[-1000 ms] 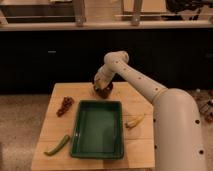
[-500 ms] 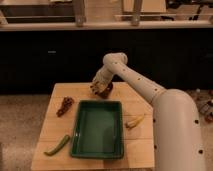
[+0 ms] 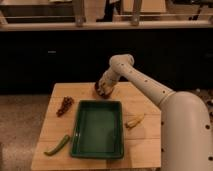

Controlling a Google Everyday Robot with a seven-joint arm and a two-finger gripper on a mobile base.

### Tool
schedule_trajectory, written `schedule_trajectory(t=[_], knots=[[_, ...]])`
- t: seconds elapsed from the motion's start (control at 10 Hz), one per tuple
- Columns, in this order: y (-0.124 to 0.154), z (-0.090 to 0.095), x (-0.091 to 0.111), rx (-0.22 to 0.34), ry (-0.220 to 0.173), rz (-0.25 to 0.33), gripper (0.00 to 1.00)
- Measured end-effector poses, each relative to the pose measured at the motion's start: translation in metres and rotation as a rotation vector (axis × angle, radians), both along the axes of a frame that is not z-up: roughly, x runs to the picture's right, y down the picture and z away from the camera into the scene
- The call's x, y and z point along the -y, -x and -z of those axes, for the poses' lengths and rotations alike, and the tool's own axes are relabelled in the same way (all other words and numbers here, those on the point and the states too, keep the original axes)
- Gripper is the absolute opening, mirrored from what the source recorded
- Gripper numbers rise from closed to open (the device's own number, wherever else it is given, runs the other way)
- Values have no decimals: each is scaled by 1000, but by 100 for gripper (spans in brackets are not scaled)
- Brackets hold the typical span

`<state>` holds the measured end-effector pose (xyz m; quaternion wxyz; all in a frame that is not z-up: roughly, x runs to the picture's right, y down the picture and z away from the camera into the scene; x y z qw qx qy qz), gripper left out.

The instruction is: Wipe purple bowl with eraser

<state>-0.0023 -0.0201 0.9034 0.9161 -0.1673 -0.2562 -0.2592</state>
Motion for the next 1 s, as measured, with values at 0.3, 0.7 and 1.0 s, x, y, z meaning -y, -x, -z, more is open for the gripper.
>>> schedule_trajectory(t=[0.3, 0.7, 1.0], knots=[[3, -14, 14, -4, -15, -1, 0], [17, -25, 22, 27, -17, 18, 0], [46, -24, 18, 79, -5, 51, 0]])
